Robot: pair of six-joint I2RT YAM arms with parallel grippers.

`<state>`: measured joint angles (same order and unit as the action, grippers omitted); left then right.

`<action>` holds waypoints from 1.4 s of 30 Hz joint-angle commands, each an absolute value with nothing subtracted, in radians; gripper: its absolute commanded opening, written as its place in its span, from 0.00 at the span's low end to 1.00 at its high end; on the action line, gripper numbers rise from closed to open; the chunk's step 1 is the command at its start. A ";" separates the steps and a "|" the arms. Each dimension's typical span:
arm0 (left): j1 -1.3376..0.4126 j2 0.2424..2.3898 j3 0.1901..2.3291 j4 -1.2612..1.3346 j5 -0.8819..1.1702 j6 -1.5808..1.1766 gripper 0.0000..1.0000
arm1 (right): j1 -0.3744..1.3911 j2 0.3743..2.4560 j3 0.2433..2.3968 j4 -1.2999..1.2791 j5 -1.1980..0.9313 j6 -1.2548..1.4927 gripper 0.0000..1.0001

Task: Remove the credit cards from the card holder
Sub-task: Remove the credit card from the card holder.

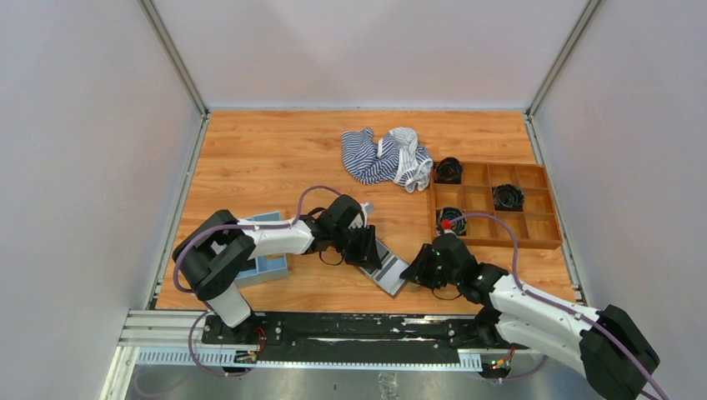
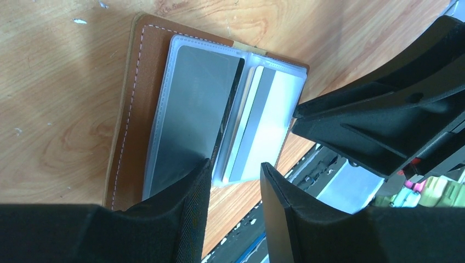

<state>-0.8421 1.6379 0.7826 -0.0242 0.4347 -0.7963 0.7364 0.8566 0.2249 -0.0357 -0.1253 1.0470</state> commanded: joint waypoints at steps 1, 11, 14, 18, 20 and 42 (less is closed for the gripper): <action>-0.845 1.665 0.808 -0.018 0.455 -0.782 0.42 | 0.725 0.855 0.201 -0.057 -0.081 1.028 0.27; -0.838 1.659 0.803 -0.025 0.439 -0.788 0.40 | 0.646 1.089 0.266 0.149 -0.171 0.867 0.13; -0.832 1.640 0.795 -0.025 0.434 -0.791 0.40 | 0.589 1.174 0.298 0.208 -0.253 0.781 0.12; -0.823 1.634 0.786 -0.022 0.430 -0.799 0.40 | 0.559 1.218 0.394 0.137 -0.355 0.687 0.14; -0.819 1.631 0.779 -0.018 0.421 -0.805 0.39 | 0.561 1.194 0.408 0.118 -0.374 0.694 0.16; -0.775 1.638 0.732 0.023 0.395 -0.848 0.34 | 0.568 1.231 0.338 0.272 -0.493 0.789 0.24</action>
